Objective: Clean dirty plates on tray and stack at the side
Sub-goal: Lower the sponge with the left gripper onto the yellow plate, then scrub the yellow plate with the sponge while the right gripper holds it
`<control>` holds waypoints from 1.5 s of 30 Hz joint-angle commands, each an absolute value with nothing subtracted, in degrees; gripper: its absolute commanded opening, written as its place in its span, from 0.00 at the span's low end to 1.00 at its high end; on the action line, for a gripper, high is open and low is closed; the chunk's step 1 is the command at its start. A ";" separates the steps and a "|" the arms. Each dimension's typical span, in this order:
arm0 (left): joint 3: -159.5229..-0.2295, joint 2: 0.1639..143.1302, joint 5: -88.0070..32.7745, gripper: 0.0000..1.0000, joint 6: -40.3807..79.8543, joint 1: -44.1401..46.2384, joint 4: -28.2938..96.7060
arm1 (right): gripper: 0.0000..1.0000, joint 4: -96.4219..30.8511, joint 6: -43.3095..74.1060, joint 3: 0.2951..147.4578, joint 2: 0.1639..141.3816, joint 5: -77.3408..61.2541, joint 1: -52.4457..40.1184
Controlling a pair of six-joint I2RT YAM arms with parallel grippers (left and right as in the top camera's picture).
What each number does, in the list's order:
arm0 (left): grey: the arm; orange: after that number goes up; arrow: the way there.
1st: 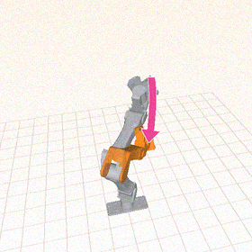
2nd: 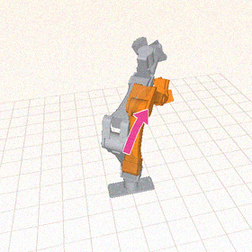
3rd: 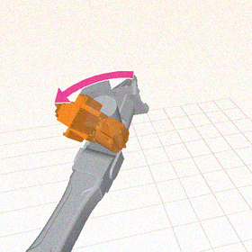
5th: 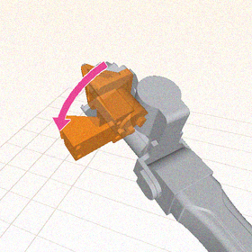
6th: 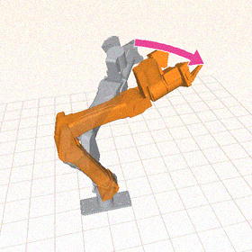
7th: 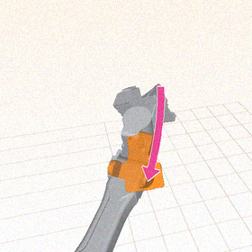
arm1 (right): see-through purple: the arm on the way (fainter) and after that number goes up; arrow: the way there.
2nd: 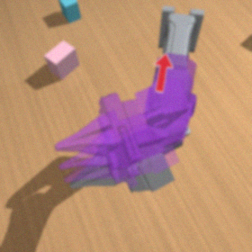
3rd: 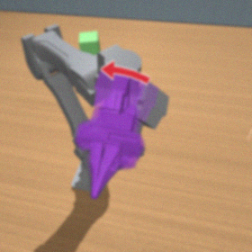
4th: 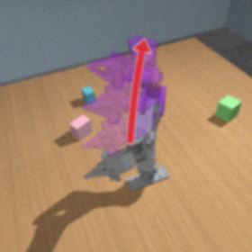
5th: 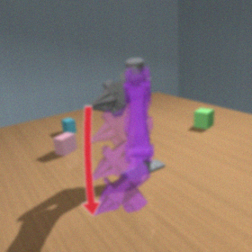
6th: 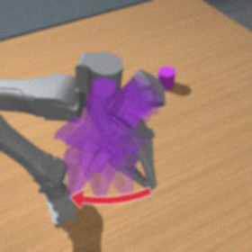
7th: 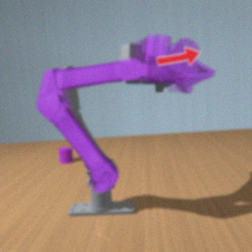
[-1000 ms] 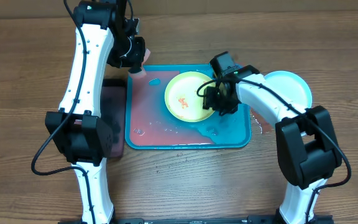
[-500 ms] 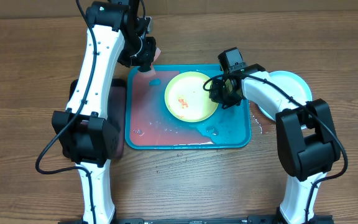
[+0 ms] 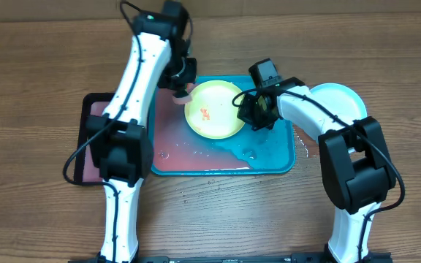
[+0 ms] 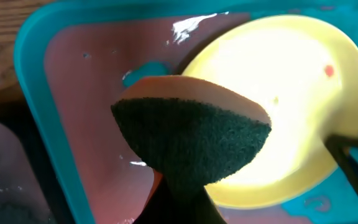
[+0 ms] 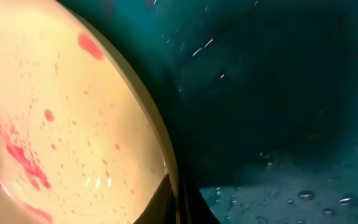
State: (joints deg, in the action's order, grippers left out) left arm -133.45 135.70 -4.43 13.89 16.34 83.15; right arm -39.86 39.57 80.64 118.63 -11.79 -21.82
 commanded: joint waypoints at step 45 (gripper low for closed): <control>-133.23 152.46 12.12 0.04 28.71 23.44 71.77 | 0.04 -39.99 34.44 80.16 119.72 -25.15 -23.18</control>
State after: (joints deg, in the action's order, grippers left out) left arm -134.10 148.81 -15.40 12.78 24.32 74.85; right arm -39.31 35.90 80.99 119.77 -19.11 -22.11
